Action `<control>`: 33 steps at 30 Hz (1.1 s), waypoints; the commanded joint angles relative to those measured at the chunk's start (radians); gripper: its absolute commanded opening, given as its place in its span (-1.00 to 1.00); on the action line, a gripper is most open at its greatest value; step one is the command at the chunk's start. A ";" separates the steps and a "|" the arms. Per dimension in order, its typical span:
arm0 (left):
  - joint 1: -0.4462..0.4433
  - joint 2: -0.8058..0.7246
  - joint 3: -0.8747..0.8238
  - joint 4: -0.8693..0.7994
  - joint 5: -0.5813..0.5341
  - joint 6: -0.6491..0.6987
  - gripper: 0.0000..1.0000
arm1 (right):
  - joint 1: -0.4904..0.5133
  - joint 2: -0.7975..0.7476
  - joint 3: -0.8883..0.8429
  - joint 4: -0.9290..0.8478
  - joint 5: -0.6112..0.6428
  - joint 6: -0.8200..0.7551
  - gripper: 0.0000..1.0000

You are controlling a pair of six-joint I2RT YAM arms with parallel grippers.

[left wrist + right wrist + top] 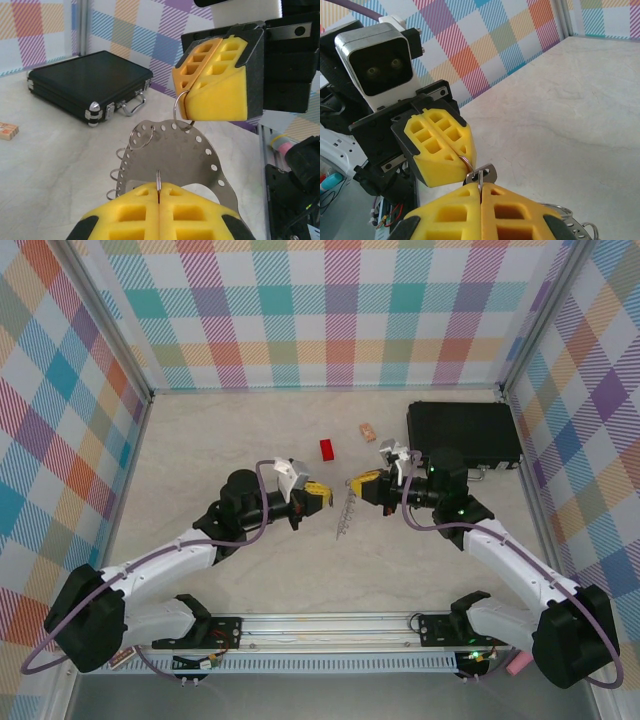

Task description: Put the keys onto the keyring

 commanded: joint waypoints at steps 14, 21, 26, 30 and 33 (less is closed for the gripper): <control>0.003 0.057 0.032 0.091 -0.035 0.157 -1.00 | 0.071 -0.080 -0.028 0.047 0.128 -0.128 -1.00; -0.003 -0.081 0.010 -0.043 -0.066 0.309 -1.00 | 0.116 -0.126 -0.077 0.071 0.226 -0.191 -1.00; -0.010 -0.199 0.034 -0.284 -0.112 0.487 -1.00 | 0.158 -0.118 -0.097 0.110 0.285 -0.249 -1.00; -0.011 -0.267 0.028 -0.406 -0.112 0.574 -1.00 | 0.228 -0.097 -0.102 0.118 0.367 -0.368 -1.00; -0.013 -0.301 0.020 -0.471 -0.112 0.599 -1.00 | 0.294 -0.067 -0.105 0.139 0.448 -0.463 -1.00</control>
